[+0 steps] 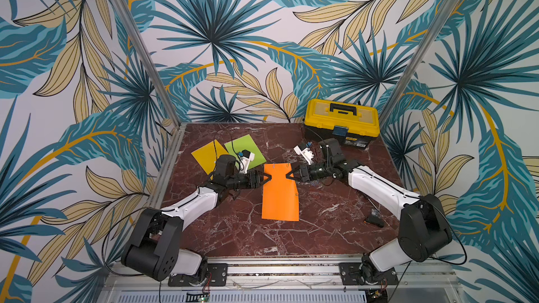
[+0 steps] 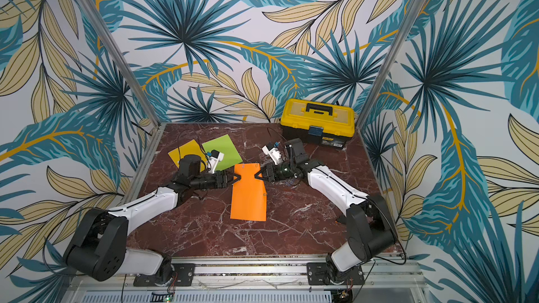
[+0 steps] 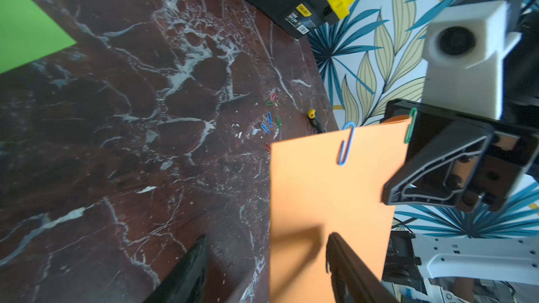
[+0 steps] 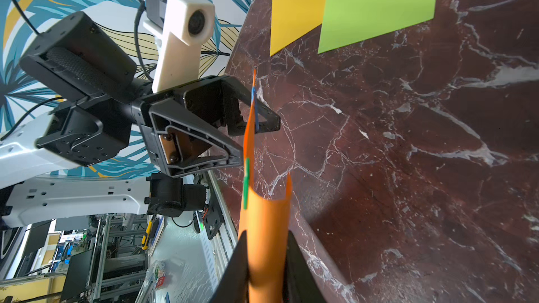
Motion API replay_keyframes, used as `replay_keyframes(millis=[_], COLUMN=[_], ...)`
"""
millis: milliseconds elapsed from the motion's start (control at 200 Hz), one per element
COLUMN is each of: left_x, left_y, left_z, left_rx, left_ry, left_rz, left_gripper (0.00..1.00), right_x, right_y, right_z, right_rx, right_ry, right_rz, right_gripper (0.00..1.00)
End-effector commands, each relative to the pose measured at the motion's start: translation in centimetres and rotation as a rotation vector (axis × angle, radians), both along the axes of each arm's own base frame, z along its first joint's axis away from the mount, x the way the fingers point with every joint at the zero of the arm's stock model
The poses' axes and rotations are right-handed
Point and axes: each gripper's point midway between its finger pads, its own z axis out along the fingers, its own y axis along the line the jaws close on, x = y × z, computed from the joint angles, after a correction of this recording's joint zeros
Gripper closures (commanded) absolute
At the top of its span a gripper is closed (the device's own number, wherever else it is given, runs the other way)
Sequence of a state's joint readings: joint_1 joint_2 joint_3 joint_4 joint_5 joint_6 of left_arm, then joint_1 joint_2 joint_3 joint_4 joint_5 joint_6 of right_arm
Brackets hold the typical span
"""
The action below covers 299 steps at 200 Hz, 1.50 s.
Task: Unclip the paperclips from the documents
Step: Pick up the document from the center of the board.
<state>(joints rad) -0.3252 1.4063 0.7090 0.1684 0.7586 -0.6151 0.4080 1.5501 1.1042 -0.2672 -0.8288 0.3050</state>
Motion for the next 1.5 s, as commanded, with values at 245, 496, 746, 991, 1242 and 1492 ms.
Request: replay_keyframes(millis=[245,496,746,991,1242,1492], left_x=[-1.0,-1.3,-1.8,-1.8,-1.7,-1.7], left_y=[-1.5,-1.6,-2.5,-2.7,-2.9,-2.9], left_z=[5.4,6.1,6.0,4.9,4.2,4.2], left_rx=[-0.153,-0.169,-0.18,-0.171,-0.165,-0.162], left_ry=[-0.092,-0.096,-0.074,-0.051,-0.037,-0.045], left_rz=[-0.127,-0.145,-0.194,-0.198,-0.205,-0.207], left_gripper=[0.43,0.56,0.66,0.71,0.8,0.93], right_x=[-0.5,-0.1,0.0,0.0,0.0,-0.3], right_y=[0.2,0.3,0.4,0.4,0.5,0.4], right_z=[-0.4,-0.4,-0.1,0.4,0.7,0.0], right_rx=[0.02,0.019,0.021,0.03,0.038,0.021], right_ry=[0.015,0.009,-0.001,-0.009,-0.014,0.001], right_rz=[0.031,0.03,0.037,0.041,0.046,0.051], right_gripper=[0.79,0.79,0.79,0.79,0.79,0.79])
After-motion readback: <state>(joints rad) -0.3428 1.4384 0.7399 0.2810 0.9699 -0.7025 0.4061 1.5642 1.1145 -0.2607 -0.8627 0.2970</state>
